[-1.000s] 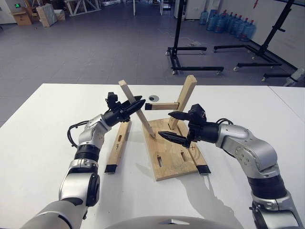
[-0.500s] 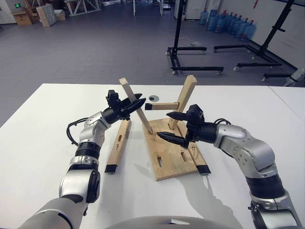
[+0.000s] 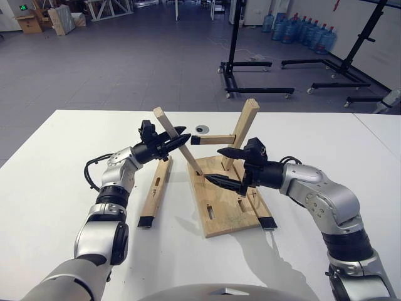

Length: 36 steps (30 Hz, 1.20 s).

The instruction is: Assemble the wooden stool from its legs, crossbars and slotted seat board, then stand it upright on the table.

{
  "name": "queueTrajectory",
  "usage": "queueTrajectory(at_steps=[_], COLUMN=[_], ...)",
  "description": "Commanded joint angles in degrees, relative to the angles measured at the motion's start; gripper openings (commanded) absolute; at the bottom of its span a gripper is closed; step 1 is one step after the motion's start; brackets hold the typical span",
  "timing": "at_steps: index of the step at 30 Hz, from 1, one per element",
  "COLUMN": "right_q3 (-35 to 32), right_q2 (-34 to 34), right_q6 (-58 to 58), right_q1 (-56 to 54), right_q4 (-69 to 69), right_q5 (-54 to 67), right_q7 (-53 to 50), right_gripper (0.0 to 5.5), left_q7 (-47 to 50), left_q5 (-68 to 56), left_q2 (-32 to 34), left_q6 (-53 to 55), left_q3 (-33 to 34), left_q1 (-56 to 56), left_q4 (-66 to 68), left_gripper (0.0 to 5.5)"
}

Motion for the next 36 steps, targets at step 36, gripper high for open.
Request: queueTrajectory(at_steps=[36], right_q3=[2.25], right_q2=[0.46], right_q6=[-0.85], right_q1=[-0.26], right_q4=[-0.89], right_q5=[-0.1], right_q7=[-0.97], right_gripper=[5.4], left_q7=[-3.3], left_q5=[7.5], left_q2=[6.74], left_q6=[13.96], left_q3=[-9.43], left_q1=[-6.46], left_q4=[-5.47], left_gripper=[2.01])
